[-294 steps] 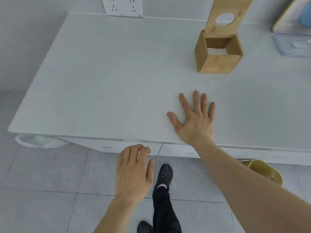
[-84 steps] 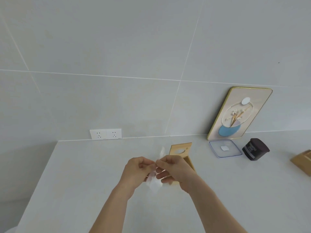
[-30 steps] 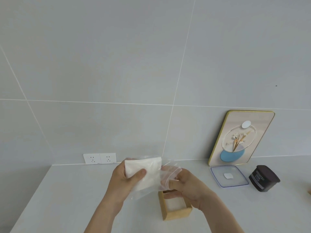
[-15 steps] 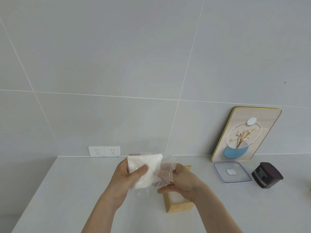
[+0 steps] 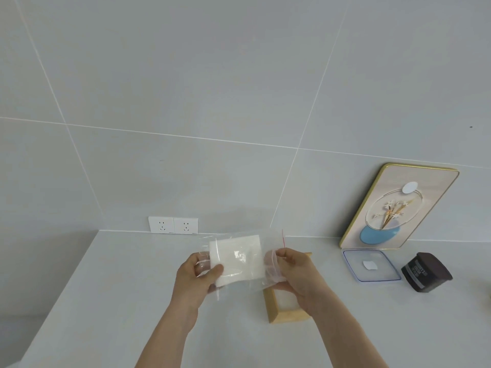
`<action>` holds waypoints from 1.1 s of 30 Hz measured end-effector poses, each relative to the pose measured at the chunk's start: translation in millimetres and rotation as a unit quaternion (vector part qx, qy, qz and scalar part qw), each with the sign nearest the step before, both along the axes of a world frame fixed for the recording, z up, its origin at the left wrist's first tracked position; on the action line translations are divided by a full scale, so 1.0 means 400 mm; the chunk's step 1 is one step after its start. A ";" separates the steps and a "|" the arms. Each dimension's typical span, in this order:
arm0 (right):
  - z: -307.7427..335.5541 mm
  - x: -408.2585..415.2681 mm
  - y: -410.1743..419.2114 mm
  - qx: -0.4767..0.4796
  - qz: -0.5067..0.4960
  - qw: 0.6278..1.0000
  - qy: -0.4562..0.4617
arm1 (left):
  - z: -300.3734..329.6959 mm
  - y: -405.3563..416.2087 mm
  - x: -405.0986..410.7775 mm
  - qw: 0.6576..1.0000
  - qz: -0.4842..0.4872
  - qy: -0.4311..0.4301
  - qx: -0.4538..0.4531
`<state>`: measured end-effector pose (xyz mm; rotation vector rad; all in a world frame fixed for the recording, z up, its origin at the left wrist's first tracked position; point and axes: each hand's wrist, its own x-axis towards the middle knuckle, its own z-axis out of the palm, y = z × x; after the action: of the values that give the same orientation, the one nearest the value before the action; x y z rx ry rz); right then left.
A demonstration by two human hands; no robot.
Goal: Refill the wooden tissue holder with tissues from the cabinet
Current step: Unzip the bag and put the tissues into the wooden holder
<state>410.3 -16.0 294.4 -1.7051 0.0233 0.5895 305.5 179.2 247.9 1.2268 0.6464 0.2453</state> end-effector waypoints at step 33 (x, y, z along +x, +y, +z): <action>-0.081 -0.107 0.038 -0.059 -0.162 0.985 0.002 | -0.241 0.067 -0.130 0.943 0.041 0.316 0.097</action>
<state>367.4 -0.9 262.1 -1.7664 0.3378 0.3525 253.6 206.1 151.3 1.4799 1.2544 -0.0273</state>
